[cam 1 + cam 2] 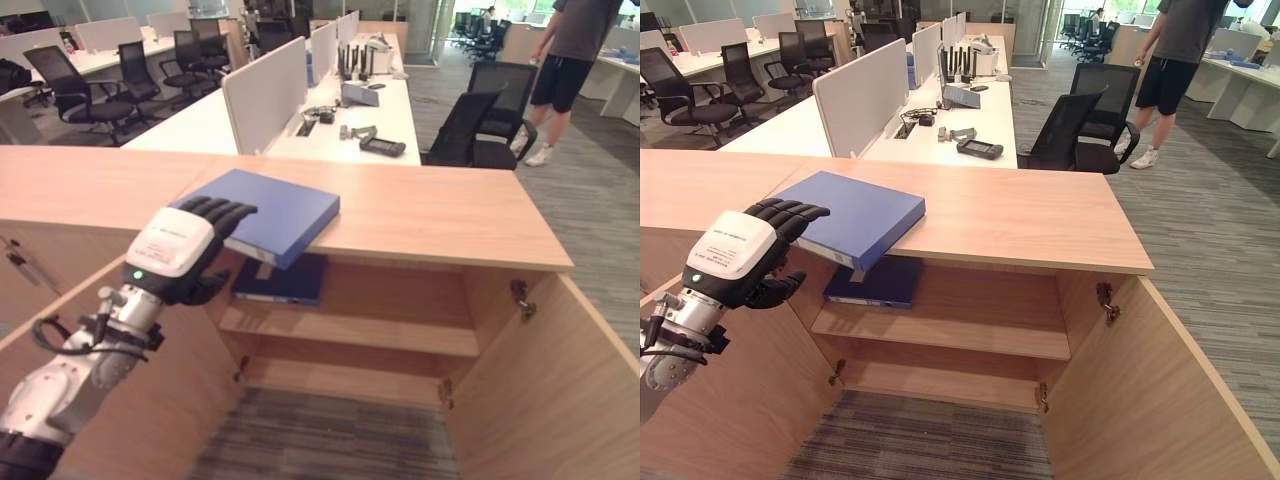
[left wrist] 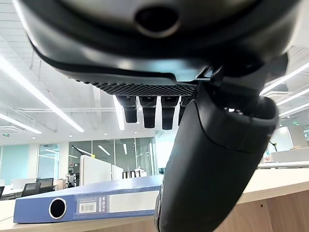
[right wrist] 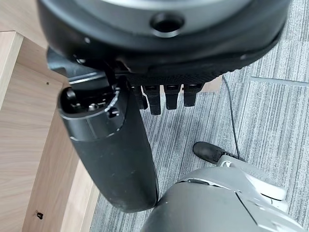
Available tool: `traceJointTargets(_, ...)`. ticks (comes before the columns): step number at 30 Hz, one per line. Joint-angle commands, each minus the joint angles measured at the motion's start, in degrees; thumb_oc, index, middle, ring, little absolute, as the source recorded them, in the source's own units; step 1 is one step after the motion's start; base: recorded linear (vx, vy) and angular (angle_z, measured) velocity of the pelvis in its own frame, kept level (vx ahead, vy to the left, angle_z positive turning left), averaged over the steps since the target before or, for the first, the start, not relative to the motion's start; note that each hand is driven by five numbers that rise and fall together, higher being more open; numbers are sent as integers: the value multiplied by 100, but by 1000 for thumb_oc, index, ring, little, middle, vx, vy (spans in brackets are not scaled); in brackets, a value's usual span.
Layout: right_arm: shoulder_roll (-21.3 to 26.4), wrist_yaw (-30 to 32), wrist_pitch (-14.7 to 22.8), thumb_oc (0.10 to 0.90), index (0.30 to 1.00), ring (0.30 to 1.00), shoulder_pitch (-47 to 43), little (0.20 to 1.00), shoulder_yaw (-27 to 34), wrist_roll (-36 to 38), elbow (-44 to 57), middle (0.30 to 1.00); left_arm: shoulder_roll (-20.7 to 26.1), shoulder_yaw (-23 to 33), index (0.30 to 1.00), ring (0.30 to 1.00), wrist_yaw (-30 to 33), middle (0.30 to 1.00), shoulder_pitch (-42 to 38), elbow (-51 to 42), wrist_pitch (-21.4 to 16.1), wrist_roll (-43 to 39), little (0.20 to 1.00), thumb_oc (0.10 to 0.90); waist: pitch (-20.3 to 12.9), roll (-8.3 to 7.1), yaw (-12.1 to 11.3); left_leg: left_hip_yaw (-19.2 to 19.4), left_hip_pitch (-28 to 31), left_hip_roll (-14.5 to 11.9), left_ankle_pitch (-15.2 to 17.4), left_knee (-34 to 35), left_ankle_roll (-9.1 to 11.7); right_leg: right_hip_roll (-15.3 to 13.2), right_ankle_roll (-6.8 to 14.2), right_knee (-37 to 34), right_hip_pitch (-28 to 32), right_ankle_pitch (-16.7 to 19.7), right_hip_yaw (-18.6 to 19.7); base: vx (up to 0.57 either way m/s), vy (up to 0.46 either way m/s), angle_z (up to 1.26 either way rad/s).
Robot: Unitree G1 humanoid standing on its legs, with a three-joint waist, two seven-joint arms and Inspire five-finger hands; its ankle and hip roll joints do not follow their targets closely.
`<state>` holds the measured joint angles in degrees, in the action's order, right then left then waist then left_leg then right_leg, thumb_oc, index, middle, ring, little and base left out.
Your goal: Put the empty folder in the office cabinet
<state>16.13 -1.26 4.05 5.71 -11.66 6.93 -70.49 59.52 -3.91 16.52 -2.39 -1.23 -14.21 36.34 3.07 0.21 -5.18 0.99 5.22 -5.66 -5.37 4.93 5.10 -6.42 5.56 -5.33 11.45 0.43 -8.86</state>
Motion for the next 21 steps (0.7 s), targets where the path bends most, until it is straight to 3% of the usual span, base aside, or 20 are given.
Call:
traceJointTargets(1,346,49,-14,800,900,900,-262,900,-123,-146,-322,900,313,127,900,900,302,900,-1456,130,148,-87,900,800,127,108,89,65,532,-386,825,7,277,-432,472,330,-1,-466,-149,3,2,-4)
traceJointTargets(21,386,73,-63,800,900,900,-241,900,-12,-78,-405,900,234,-621,900,900,251,900,-2156,707,247,3,900,800,85,129,277,194,605,-407,847,7,282,-421,475,376,-42,-482,-27,2,1,-1)
